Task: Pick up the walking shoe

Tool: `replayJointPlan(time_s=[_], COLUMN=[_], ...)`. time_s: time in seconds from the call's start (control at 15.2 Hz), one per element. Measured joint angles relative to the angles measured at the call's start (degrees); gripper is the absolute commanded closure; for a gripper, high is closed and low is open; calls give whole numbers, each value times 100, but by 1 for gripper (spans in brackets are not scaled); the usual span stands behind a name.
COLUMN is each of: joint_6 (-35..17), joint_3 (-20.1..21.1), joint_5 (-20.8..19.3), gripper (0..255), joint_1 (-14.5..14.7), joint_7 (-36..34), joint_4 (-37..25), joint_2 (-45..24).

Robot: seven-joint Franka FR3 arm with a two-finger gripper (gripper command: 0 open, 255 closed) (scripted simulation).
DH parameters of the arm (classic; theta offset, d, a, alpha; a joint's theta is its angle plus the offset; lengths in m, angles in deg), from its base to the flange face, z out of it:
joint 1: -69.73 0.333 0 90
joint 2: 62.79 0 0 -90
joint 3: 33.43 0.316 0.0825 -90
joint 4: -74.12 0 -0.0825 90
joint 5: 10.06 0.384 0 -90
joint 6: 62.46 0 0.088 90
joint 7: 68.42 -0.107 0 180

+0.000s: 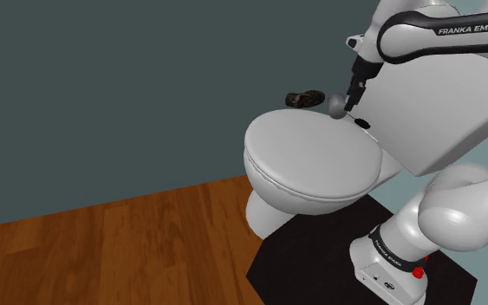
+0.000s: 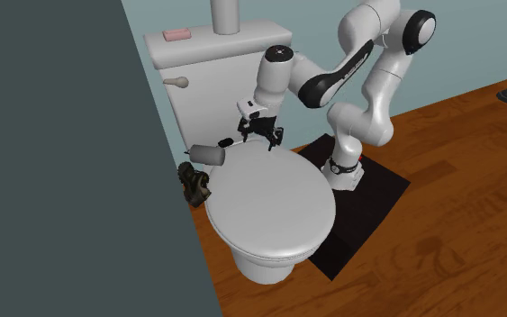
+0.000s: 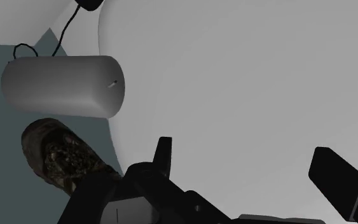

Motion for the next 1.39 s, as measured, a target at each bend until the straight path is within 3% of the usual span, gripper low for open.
replayJointPlan(time_s=[0.4, 0.66, 1.12, 1.39], joint_6=[-1227, -2051, -3319, -3660], joint_3=[-632, -1004, -1351, -1338], joint_5=[-298, -191, 727, 953], gripper=[0, 0, 0, 0], joint_1=[257, 497, 764, 727], joint_7=[1333, 2272, 4221, 4516], joint_4=[-367, -743, -1538, -1548], joint_2=[-1032, -1866, -3391, -3699])
